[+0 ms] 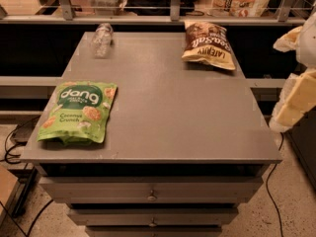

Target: Move brown chip bag near green rice chip bag

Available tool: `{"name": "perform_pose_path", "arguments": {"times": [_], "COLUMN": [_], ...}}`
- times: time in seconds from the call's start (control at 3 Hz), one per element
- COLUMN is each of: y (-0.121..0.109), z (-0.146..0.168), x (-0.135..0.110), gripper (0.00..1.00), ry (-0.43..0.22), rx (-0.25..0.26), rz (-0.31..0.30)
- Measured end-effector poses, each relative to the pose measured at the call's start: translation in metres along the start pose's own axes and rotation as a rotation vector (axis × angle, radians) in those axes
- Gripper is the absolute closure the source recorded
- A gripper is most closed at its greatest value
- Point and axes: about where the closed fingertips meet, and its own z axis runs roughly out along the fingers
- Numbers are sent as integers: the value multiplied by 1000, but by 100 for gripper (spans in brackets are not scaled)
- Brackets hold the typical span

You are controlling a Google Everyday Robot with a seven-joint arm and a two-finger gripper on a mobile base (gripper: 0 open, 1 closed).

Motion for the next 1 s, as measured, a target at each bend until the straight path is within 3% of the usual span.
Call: {"name": "perform_pose_path", "arguments": {"times": [0.67, 1.0], "y": [-51, -94], "z": [-3, 0], "x": [-33, -39], "gripper": [0, 0], "ry": [-222, -296], "rx": [74, 95], "rz": [18, 60]}}
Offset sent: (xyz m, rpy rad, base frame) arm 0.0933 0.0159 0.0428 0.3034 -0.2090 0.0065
